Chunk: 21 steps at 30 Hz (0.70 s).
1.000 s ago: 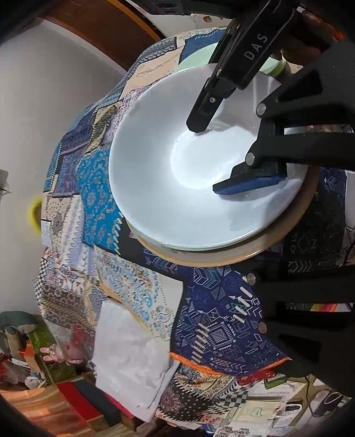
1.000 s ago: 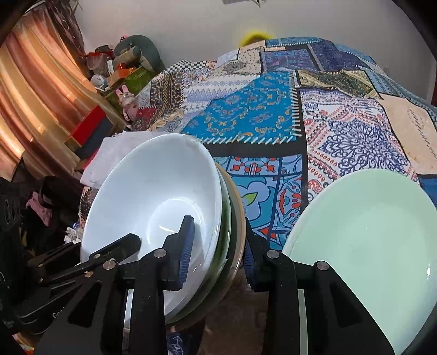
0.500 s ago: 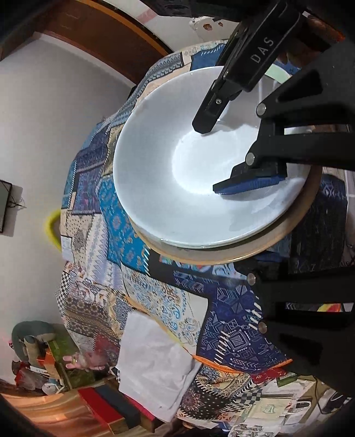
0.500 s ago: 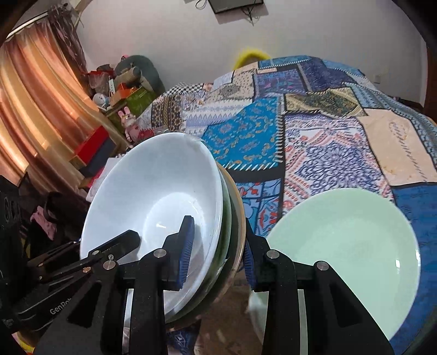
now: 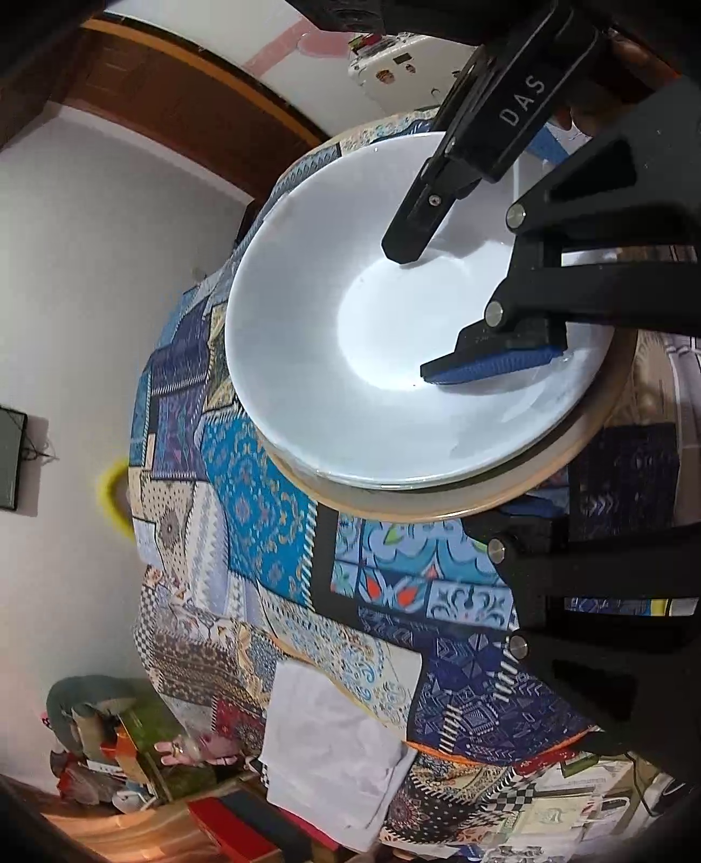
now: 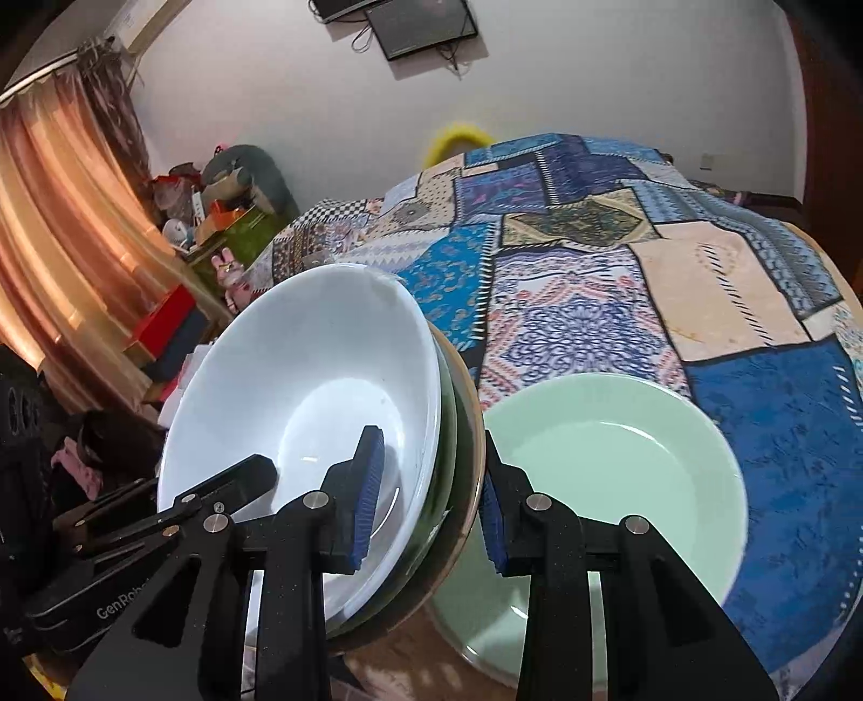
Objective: Organize plates and bowls
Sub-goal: 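Lower the white bowl into the pale green bowl with the left gripper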
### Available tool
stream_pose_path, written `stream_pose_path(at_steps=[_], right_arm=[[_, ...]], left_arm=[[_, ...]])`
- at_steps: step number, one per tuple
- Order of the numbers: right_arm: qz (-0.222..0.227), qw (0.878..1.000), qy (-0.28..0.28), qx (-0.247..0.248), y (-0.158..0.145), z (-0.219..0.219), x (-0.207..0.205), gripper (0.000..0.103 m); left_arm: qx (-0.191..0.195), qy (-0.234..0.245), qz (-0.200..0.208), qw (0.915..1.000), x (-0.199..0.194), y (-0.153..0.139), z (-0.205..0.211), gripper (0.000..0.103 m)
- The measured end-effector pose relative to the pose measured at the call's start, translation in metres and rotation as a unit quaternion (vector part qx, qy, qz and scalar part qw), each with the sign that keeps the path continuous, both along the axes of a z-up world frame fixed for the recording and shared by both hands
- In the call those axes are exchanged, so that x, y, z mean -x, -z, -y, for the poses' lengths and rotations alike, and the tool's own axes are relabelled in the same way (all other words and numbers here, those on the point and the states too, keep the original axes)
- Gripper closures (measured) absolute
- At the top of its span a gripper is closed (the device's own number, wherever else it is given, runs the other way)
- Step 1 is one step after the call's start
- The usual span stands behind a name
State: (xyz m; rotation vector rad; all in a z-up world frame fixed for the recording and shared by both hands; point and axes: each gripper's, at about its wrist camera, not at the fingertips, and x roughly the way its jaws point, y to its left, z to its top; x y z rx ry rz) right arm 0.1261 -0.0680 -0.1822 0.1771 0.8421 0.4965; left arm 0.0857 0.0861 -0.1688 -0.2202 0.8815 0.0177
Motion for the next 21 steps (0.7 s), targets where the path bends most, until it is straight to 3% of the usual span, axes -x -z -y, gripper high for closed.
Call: stream_pose_path(at_steps=[21], right_arm=[[-0.015, 0.998, 0.063, -0.011, 0.007, 0.074, 0.009, 0.073]], left_arm=[[0.000, 0.060, -0.007, 0.9982, -0.016, 0.002, 0.071, 0.066]])
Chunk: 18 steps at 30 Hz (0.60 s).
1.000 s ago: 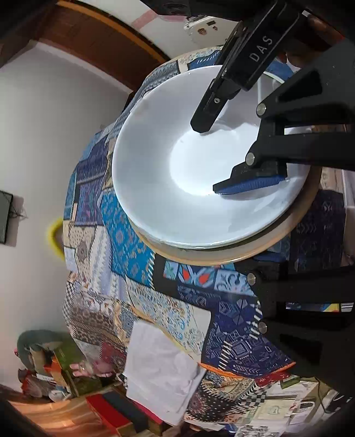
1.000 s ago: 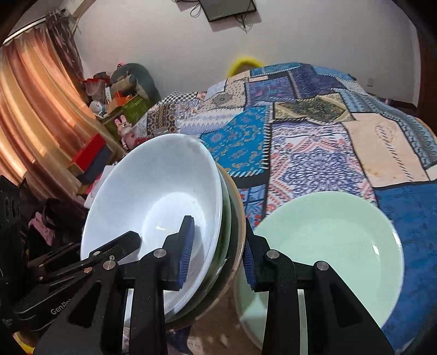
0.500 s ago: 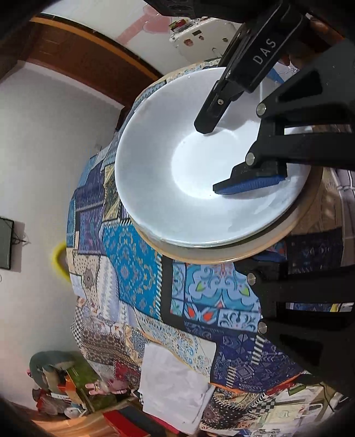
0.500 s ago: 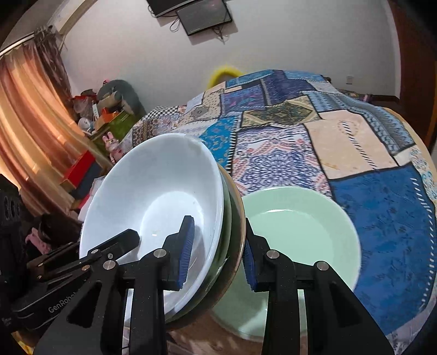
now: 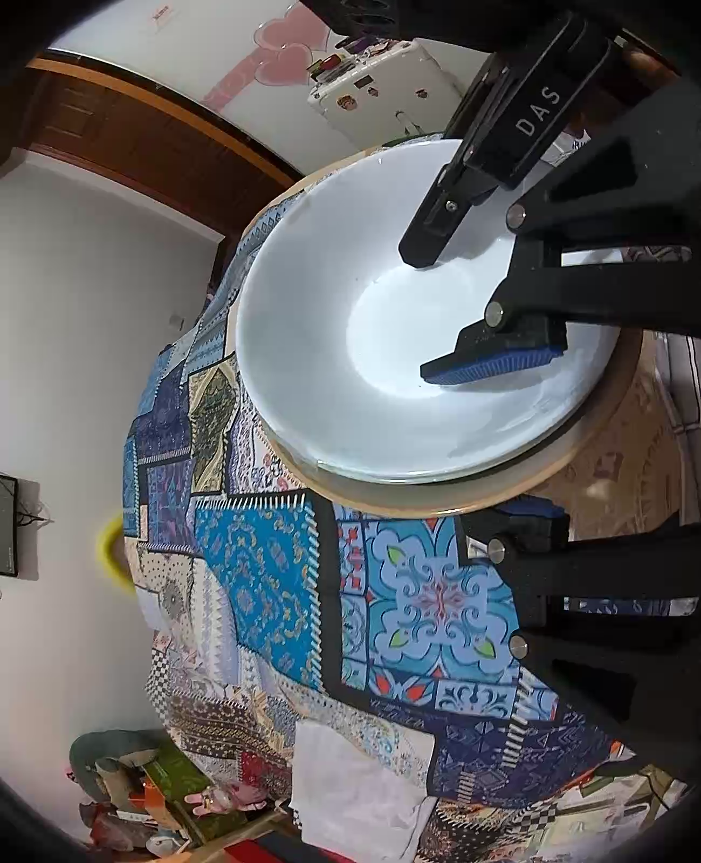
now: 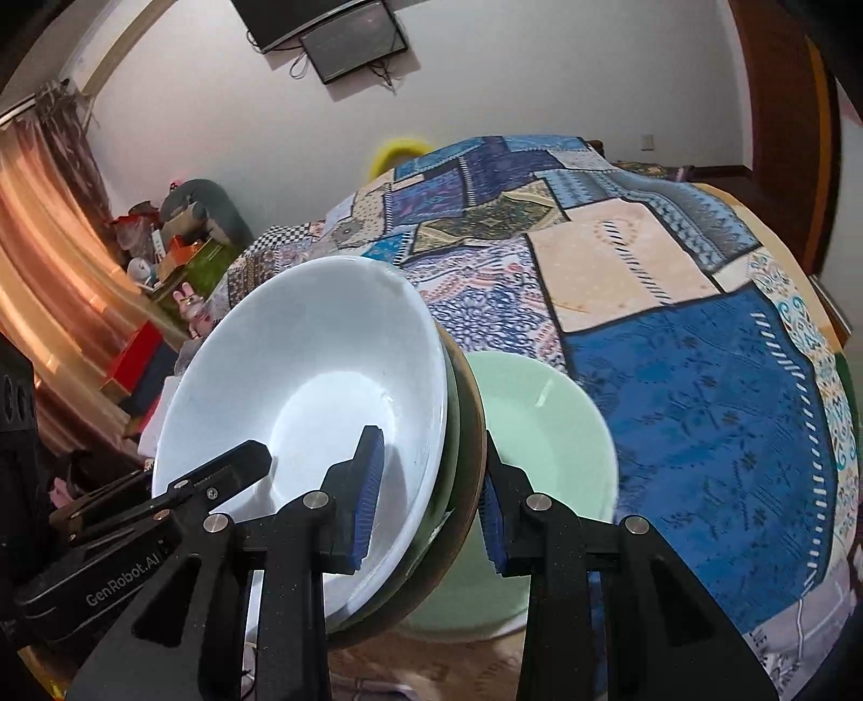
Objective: Organize plates and bowls
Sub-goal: 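Lower the white bowl into the pale green bowl with the left gripper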
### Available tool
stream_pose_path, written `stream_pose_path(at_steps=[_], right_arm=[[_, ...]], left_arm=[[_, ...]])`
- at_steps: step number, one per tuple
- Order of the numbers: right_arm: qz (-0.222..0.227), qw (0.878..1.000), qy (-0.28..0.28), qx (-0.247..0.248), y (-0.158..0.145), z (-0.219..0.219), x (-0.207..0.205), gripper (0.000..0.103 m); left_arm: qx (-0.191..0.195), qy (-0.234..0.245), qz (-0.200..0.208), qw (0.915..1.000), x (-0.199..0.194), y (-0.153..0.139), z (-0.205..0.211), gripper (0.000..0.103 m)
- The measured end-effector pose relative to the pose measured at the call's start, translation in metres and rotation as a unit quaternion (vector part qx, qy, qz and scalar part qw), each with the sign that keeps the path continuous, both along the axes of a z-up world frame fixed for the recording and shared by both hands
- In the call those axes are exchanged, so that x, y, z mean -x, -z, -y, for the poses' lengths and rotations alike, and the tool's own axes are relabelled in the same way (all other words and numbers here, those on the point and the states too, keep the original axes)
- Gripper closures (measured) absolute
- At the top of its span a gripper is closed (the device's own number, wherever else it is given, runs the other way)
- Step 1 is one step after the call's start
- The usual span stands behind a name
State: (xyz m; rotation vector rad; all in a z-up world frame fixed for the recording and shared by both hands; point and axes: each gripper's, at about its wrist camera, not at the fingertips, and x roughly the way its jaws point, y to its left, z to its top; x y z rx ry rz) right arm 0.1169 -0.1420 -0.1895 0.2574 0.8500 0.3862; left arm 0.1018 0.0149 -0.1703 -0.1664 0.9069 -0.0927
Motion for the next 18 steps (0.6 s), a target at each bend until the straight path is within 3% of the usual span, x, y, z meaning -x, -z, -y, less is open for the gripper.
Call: stream_pose_path(at_steps=[18], right_arm=[[-0.051, 0.998, 0.021, 0.002, 0.035, 0.018, -0.016, 0.073]], left_arm=[[-0.004, 0.018, -0.055, 0.9983, -0.034, 0.044, 0.021, 0.066]])
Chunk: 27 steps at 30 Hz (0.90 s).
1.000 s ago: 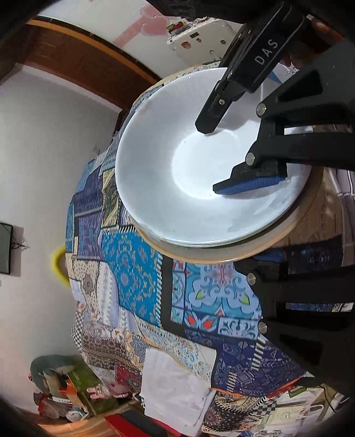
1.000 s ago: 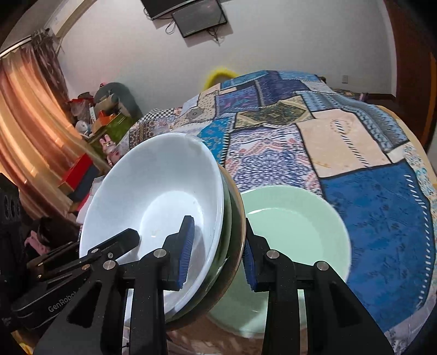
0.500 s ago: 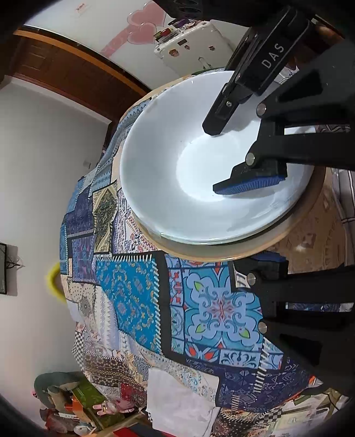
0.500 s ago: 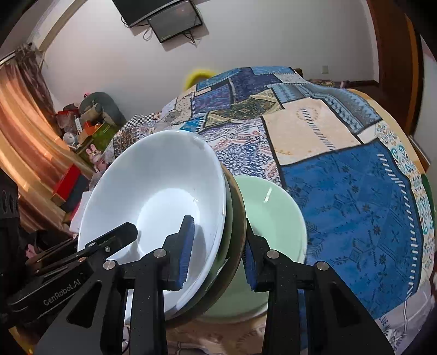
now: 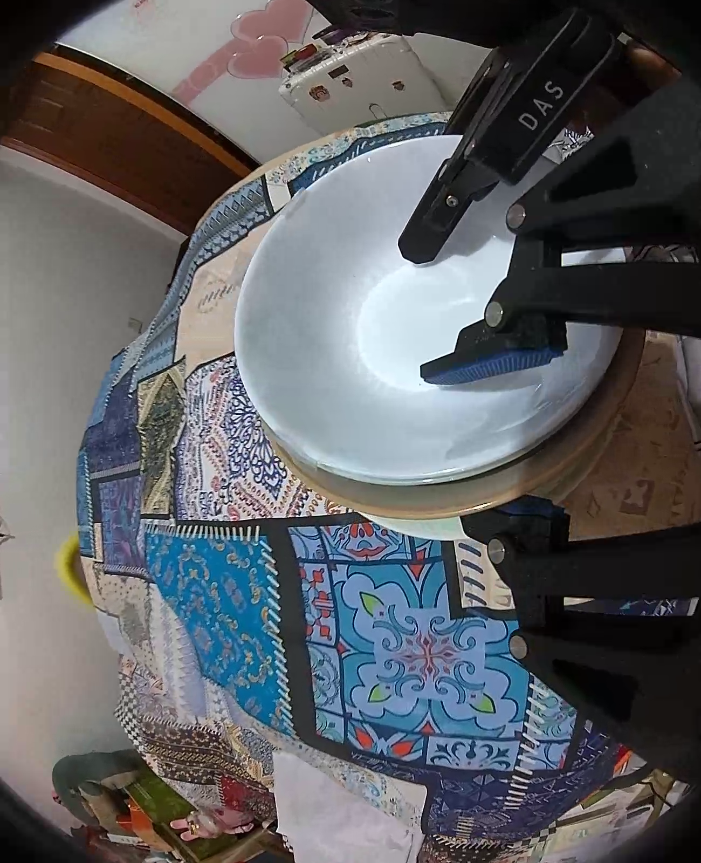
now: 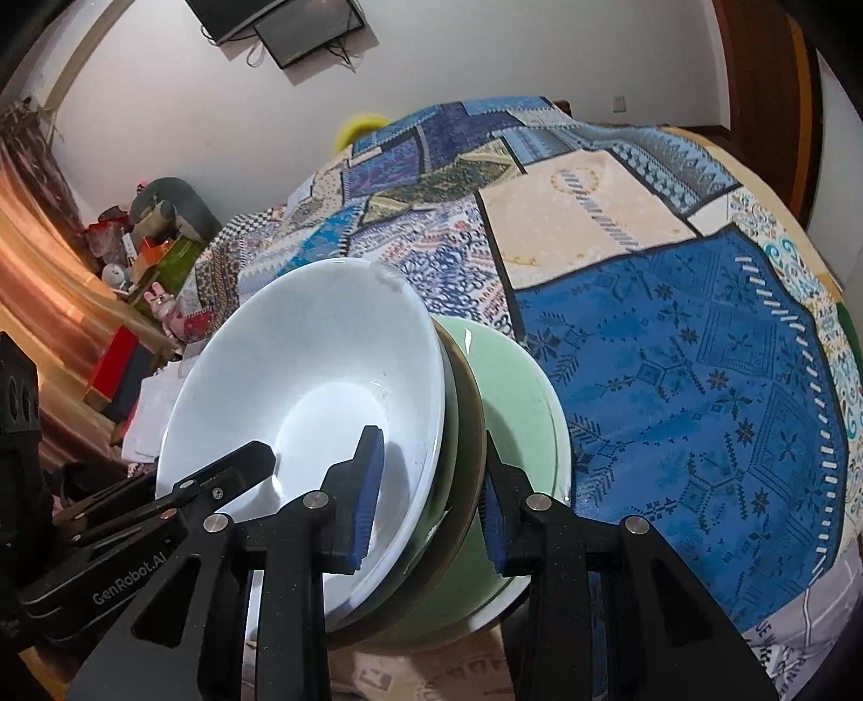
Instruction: Organize plates and bowls
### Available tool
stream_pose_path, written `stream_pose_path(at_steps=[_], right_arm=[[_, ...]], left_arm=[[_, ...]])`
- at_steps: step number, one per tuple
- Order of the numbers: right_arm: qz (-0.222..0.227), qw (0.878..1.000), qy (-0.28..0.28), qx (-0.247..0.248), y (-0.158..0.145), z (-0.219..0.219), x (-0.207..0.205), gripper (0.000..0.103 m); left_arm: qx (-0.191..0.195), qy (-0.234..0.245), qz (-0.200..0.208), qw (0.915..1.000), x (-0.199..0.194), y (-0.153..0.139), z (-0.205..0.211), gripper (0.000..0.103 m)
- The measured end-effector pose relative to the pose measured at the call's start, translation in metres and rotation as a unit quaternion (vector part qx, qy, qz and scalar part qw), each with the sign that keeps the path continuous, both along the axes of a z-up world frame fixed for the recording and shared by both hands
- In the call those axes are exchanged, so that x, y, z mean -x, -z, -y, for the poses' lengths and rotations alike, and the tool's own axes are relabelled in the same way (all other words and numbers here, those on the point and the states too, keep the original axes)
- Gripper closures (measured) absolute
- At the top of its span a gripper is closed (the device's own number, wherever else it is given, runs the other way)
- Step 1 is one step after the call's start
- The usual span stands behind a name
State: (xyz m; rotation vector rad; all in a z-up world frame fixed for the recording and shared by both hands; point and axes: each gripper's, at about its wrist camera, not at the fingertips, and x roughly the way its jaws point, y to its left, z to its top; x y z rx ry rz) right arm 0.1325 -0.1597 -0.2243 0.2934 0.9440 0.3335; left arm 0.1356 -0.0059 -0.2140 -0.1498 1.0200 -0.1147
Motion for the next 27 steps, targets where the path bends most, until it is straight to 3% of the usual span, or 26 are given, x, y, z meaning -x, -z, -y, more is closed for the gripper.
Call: stream_pose_path(at_steps=[13, 16, 21, 27], right_arm=[[0.024, 1.000, -0.016, 0.011, -0.002, -0.006, -0.005, 0.069], [0.025, 1.000, -0.014, 0.010, -0.003, -0.004, -0.004, 0.069], [0.038, 0.999, -0.011, 0.009, -0.013, 0.003, 0.003, 0.067], [0.091, 0.996, -0.017, 0.010, -0.046, 0.006, 0.024, 0.064]], left_arm=[[0.030, -0.007, -0.020, 0.9993, -0.009, 0.016, -0.010, 0.064], [-0.005, 0.000, 0.007, 1.0000, -0.001, 0.009, -0.006, 0.064], [-0.026, 0.000, 0.035, 0.9990, 0.011, -0.005, -0.008, 0.061], [-0.038, -0.006, 0.112, 0.9929, 0.041, -0.054, -0.012, 0.052]])
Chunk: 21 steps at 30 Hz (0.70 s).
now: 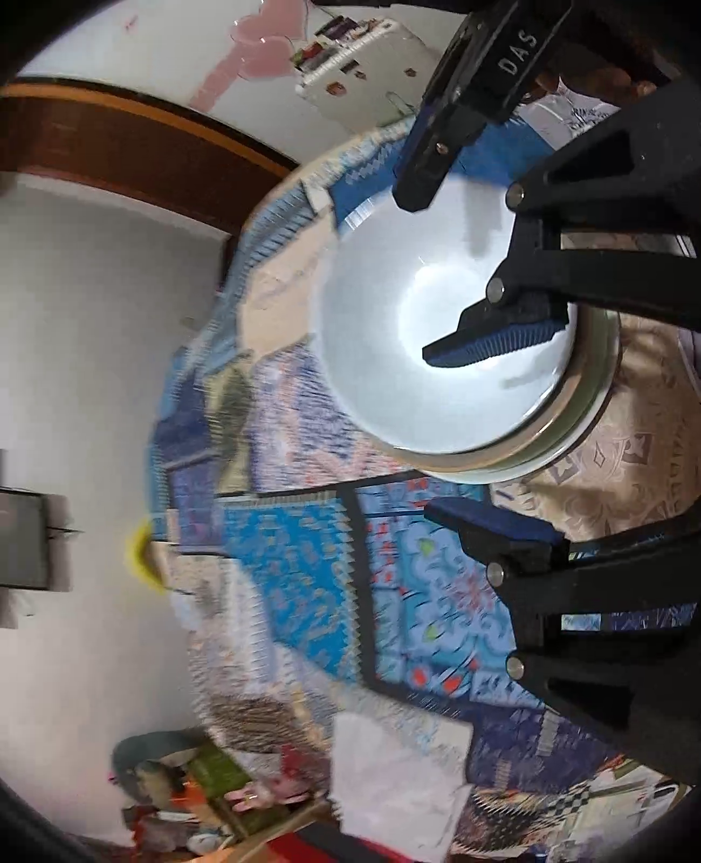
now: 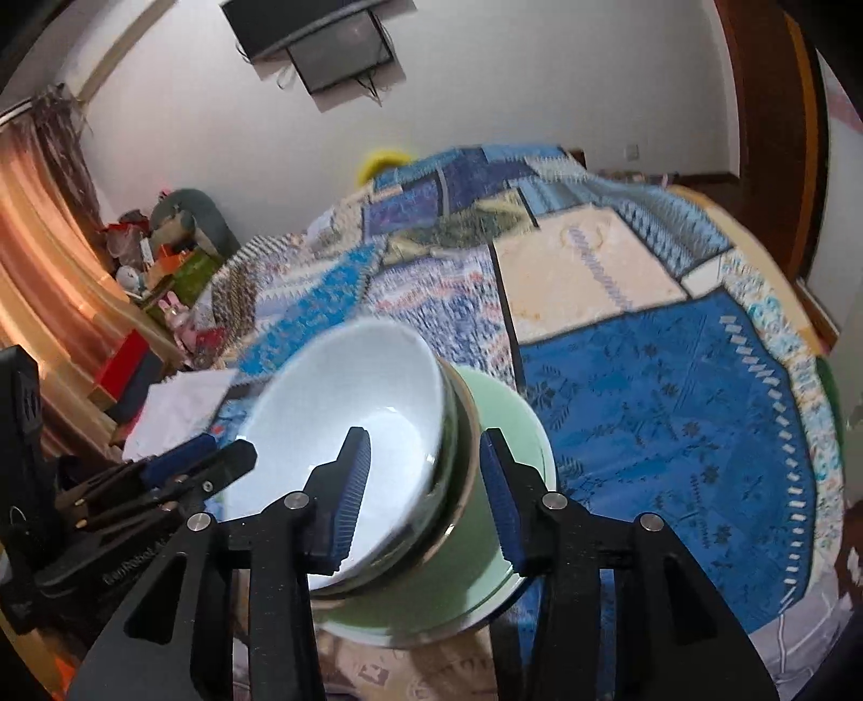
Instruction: Organize plates and bowls
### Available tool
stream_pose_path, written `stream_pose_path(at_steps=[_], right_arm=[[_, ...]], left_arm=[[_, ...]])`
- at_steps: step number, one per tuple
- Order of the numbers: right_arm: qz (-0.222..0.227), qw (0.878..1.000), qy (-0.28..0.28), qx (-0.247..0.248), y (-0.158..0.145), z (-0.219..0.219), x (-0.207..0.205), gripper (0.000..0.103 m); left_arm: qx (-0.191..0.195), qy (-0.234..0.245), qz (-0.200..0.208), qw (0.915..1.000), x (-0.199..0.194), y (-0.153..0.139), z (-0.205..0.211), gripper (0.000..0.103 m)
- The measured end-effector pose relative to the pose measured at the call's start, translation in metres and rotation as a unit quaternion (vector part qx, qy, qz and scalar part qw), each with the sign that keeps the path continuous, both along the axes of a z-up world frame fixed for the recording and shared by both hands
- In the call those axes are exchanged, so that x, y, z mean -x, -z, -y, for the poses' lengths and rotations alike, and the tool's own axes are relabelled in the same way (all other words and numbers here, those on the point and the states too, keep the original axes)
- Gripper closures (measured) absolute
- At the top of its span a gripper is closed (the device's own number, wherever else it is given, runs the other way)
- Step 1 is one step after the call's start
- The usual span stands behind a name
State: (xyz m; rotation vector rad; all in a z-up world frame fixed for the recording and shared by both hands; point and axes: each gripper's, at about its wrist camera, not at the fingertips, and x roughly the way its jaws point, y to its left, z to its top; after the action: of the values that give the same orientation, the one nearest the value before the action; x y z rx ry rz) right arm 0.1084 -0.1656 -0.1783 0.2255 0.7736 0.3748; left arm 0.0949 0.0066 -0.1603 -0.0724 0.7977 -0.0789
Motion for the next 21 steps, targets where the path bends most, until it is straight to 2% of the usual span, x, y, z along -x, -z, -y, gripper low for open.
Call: stream_pose_path(at_steps=[4, 9, 13, 17, 19, 21], right_arm=[[0.058, 0.998, -0.007, 0.007, -0.031, -0.001, 0.023, 0.062], [0.137, 0.991, -0.006, 0.012, -0.071, 0.001, 0.056, 0.052], [0.179, 0.984, -0.007, 0.014, -0.092, 0.004, 0.076, 0.048], [0.217, 0.976, -0.009, 0.012, -0.107, 0.008, 0.094, 0.035], [0.232, 0.973, -0.011, 0.014, -0.111, 0.007, 0.100, 0.033], [0.245, 0.969, -0.012, 0.017, -0.114, 0.007, 0.106, 0.026]], left_arm=[[-0.004, 0.001, 0.069, 0.9976, 0.030, -0.039, 0.002, 0.047], [0.009, 0.004, 0.136, 0.9907, 0.064, -0.083, 0.000, 0.037], [0.011, -0.001, 0.173, 0.9849, 0.085, -0.104, -0.001, 0.030], [0.012, -0.002, 0.210, 0.9775, 0.107, -0.119, 0.000, 0.015], [0.008, -0.007, 0.228, 0.9736, 0.116, -0.124, 0.000, 0.007], [0.005, -0.013, 0.244, 0.9697, 0.122, -0.127, 0.000, 0.005]])
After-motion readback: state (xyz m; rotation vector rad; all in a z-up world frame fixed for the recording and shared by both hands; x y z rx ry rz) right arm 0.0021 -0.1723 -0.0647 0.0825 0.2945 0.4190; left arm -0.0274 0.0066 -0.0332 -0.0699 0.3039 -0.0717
